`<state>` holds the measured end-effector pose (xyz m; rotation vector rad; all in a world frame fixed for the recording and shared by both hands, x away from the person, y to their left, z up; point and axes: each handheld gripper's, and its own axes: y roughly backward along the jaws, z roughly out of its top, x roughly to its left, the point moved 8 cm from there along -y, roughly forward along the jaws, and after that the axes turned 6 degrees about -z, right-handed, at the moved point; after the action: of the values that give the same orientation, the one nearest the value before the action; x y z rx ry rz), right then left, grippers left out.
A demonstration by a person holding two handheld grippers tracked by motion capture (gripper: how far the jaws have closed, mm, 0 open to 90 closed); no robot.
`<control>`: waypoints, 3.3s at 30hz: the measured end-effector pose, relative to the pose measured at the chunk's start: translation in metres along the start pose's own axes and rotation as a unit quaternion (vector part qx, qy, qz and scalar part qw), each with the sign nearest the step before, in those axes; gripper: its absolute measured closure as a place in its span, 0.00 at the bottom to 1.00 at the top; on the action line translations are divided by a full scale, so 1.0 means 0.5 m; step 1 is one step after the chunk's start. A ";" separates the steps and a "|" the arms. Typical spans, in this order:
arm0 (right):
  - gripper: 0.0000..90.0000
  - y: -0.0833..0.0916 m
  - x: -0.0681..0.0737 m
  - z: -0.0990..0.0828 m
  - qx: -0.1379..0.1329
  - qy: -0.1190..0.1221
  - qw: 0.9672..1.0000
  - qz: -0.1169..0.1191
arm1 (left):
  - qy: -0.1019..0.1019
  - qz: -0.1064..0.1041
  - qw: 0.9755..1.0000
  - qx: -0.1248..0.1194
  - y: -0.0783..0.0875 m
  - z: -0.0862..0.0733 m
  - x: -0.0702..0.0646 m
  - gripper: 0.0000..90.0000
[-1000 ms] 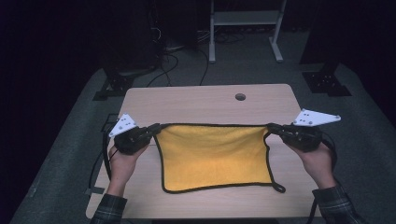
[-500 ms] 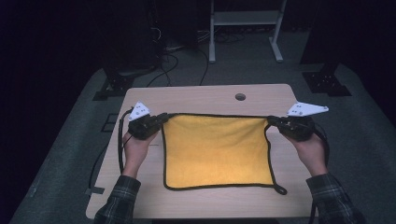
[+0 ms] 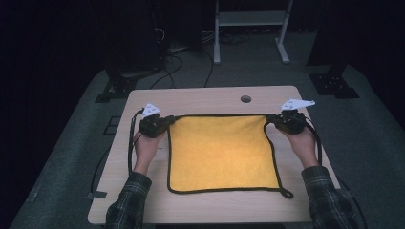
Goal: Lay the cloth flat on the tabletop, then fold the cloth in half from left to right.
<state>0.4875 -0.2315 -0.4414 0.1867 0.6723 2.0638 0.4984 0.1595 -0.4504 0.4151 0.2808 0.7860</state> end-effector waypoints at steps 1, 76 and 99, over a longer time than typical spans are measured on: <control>0.94 -0.007 -0.002 -0.003 0.002 0.001 1.000 -0.001 | 0.001 0.001 1.000 0.005 -0.008 -0.005 0.004 0.92; 0.01 0.053 -0.051 -0.284 0.118 -0.117 0.981 -0.096 | 0.027 0.072 0.989 0.127 0.016 -0.194 -0.030 0.29; 0.01 0.053 -0.049 -0.284 0.117 -0.114 0.982 -0.092 | 0.038 0.020 0.993 0.107 0.010 -0.190 -0.060 0.94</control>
<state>0.4276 -0.3178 -0.5434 0.4711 0.7586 1.7506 0.4378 0.1648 -0.5294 0.5950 0.4310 0.8147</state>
